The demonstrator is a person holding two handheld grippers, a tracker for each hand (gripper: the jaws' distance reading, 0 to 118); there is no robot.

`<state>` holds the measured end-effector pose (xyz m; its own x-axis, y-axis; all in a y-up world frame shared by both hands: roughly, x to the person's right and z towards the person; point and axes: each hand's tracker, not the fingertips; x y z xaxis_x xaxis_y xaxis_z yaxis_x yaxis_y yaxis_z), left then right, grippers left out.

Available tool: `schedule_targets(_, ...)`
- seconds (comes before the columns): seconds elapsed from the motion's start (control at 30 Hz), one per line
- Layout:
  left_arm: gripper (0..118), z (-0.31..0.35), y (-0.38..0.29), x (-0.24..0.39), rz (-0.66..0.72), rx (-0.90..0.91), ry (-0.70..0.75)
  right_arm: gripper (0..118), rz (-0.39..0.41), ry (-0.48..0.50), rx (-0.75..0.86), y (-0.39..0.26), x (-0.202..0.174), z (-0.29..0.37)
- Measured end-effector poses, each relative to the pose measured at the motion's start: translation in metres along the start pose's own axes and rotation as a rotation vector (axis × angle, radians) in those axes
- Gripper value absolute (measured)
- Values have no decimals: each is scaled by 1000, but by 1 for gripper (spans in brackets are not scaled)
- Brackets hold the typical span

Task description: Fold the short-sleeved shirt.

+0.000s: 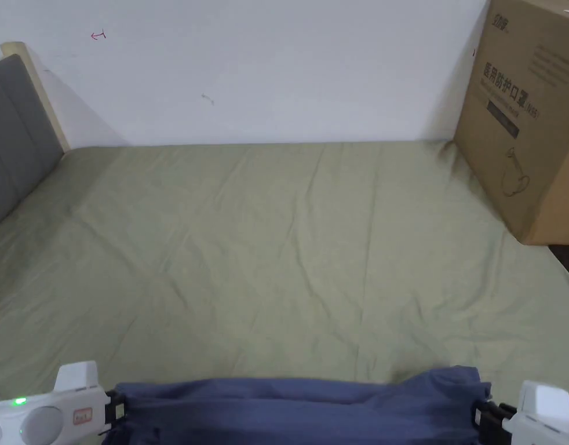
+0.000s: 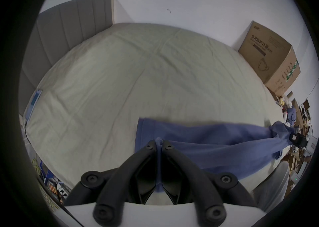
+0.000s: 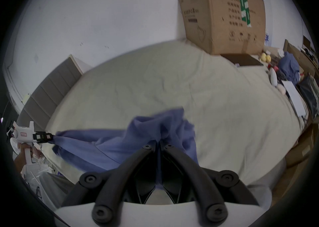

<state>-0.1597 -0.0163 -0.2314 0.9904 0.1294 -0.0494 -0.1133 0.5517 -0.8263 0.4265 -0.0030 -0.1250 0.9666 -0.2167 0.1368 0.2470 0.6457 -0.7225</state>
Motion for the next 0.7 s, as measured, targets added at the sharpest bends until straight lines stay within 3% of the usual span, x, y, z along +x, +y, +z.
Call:
schedule_targets(0.3, 3, -14, -42, -3, 23, -57, 61, 3, -41, -79, -93, -38, 9, -34)
schedule_targets(0.37, 6, -7, -38, 0, 30, -49, 66, 10, -25, -89, -74, -32, 5, -27)
schedule_targets(0.4, 14, -3, -35, 1, 32, -45, 62, 20, -16, -90, -58, -29, -2, -18)
schedule_targets(0.47, 46, 21, -29, 10, 59, -26, 30, 69, 22, -105, 10, -19, -7, -3)
schedule_targets(0.5, 66, 30, -25, 12, 77, -2, -10, 87, 36, -124, 46, -11, -11, 6)
schedule_targets(0.53, 86, 39, -22, 14, 83, 24, -33, 96, 47, -133, 75, -5, -16, 16)
schedule_targets(0.6, 104, 56, -9, 21, 89, 119, -55, 95, 58, -108, 190, 15, -24, 36)
schedule_targets(0.7, 108, 93, 10, 38, 71, 283, -89, 95, 88, -83, 312, 46, -45, 67)
